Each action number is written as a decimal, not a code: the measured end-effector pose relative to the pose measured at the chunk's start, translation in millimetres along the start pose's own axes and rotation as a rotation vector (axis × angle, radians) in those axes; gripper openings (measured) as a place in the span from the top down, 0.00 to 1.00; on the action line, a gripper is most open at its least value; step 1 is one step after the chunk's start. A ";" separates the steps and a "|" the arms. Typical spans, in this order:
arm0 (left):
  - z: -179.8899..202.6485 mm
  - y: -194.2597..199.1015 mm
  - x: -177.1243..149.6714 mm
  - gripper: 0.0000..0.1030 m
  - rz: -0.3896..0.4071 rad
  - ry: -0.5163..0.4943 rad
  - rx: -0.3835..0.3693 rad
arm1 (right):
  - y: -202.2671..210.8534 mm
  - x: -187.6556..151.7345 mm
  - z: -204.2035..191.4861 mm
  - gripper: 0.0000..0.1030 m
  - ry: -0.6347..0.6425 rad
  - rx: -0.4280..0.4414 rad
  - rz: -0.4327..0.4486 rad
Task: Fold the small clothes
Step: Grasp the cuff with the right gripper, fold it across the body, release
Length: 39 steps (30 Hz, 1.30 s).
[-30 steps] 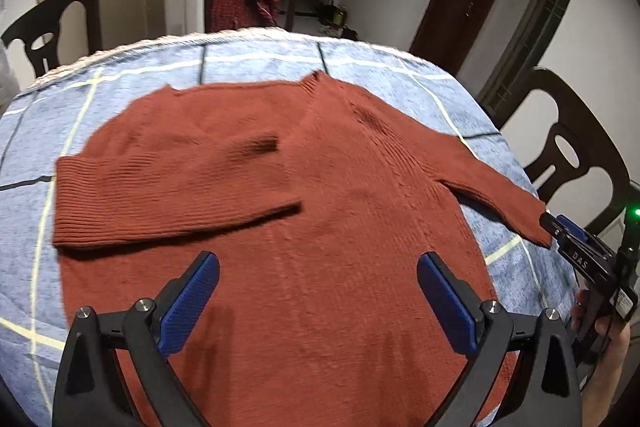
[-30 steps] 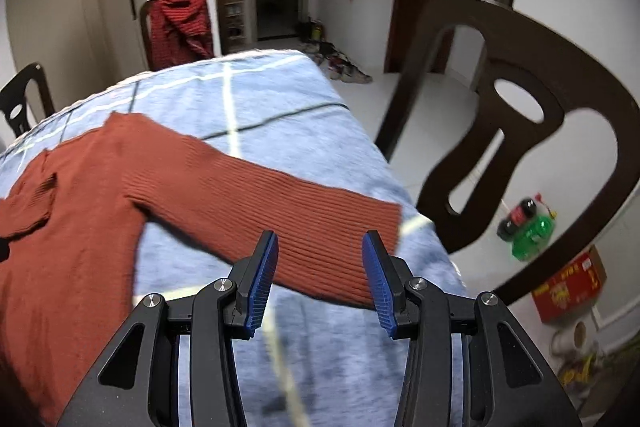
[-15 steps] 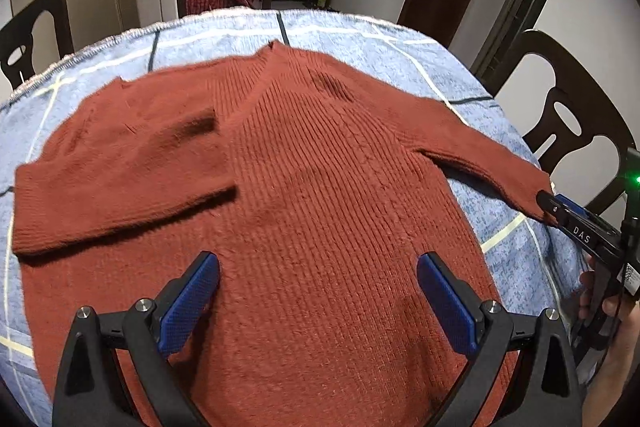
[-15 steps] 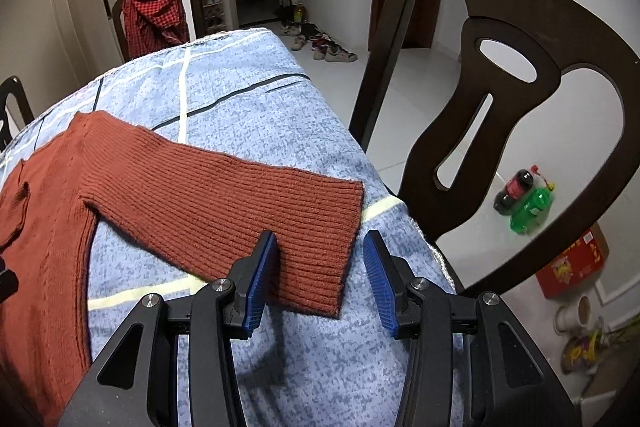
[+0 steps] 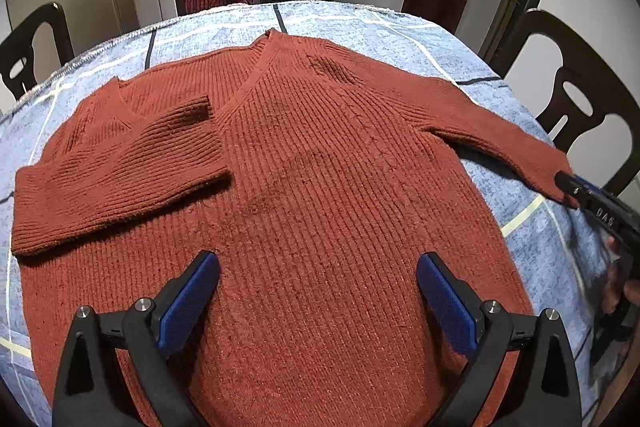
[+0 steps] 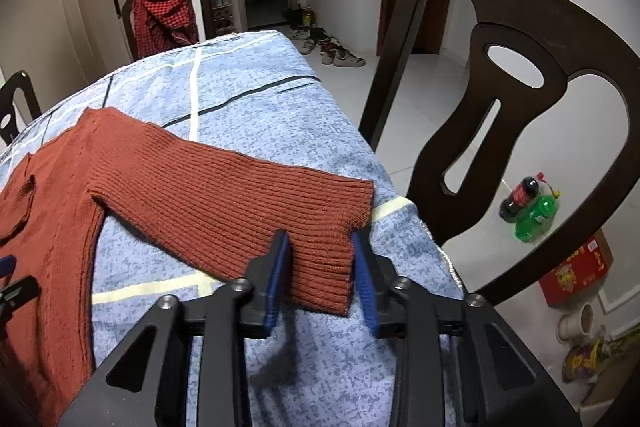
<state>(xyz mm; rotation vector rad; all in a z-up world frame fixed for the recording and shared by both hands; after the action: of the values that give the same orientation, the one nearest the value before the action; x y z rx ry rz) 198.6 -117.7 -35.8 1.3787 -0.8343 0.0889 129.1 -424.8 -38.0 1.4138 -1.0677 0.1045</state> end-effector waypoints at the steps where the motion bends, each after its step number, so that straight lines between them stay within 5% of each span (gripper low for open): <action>1: 1.0 -0.4 -0.8 0.03 0.001 -0.011 0.011 | 0.1 0.1 -0.4 0.77 0.003 0.004 0.001; 4: 1.7 -1.0 -1.8 0.03 0.010 -0.024 0.028 | 1.8 0.1 -1.8 0.89 -0.007 0.053 -0.004; 22: 2.1 0.8 -2.5 0.03 0.026 -0.014 0.033 | 22.3 15.9 -23.8 0.92 -0.036 0.273 0.030; 39: -3.3 10.3 -5.2 0.03 0.023 -0.006 0.014 | 32.0 34.3 -133.4 0.93 0.089 0.505 -0.018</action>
<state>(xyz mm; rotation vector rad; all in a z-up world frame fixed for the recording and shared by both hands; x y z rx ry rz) 191.1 -110.2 -30.0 1.3831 -0.8560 0.1084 199.1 -325.3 34.2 1.8501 -0.9930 0.4445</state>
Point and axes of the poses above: each gripper's, at about its wrist camera, not at the fingertips, and y roughly against the way its jaws point, z to its right, x to its top, the point moved 6 cm from there along -y, roughly the way its jaws point, and after that the axes turned 13 degrees about -y, right-handed, at the moved point
